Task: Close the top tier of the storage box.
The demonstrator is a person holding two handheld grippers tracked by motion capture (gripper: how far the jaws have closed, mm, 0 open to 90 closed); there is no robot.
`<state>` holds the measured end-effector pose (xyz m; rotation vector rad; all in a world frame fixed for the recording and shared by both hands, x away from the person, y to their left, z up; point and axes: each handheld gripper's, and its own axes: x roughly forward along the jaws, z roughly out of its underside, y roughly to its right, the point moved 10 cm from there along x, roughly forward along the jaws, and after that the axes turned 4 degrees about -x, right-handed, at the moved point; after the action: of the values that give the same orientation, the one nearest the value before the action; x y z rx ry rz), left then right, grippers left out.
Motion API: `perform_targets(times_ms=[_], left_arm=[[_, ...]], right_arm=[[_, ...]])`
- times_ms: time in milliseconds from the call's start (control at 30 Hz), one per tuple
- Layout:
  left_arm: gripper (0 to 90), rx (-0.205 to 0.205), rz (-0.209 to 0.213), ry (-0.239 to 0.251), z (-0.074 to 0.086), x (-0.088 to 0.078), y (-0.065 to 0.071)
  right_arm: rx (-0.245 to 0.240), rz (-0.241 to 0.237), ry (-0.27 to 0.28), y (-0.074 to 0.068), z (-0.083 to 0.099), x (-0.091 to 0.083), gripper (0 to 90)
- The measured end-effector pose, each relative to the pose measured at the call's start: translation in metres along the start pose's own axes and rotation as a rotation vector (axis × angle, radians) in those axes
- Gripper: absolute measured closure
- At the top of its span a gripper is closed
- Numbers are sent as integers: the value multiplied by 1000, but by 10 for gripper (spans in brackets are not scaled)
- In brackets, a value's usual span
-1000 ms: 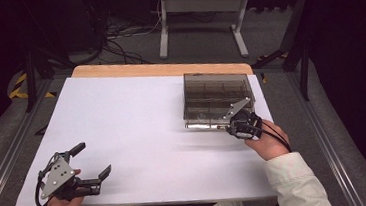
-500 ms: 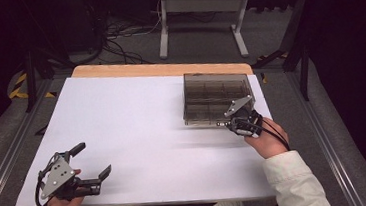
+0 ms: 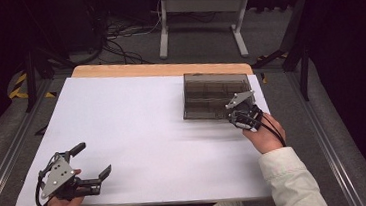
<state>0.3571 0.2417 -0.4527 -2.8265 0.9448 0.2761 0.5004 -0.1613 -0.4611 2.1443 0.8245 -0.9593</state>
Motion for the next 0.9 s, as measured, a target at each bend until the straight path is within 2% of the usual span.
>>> perform_targets(times_ms=[233,267,300,367,400,433,500,533,633,667,733,767,800,900], left_arm=[[1,-4,-3,3,0,-1,-1],[1,9,7,0,0,0,-1],[1,8,-7,4,-1,-1,-2],[1,8,-8,3,-1,-1,-2],[1,9,8,0,0,0,-1],[1,8,-10,4,-1,-1,-2],[1,10,-14,5,-1,-1,-3],[1,8,6,2,-1,-1,-1],[1,8,-10,4,-1,-1,-2],[1,11,20,0,-1,0,0],[1,10,8,1,-1,0,-1],[1,10,-12,3,-1,-1,-2],[1,9,9,0,0,0,-1],[1,9,9,-1,0,-1,-1]], right_arm=[[27,22,23,9,-2,5,900],[38,23,36,12,-3,5,900],[43,31,35,13,-3,5,900],[49,28,47,15,-5,6,900],[58,29,52,15,-5,6,900],[57,33,53,16,-6,7,900],[65,29,57,17,-6,9,900],[62,40,55,19,-6,9,900],[66,40,59,20,-7,12,900],[69,42,60,20,-7,12,900],[75,51,63,22,-8,13,900],[75,51,63,22,-8,13,900],[82,55,69,23,-9,15,900],[84,63,71,25,-9,16,900]])
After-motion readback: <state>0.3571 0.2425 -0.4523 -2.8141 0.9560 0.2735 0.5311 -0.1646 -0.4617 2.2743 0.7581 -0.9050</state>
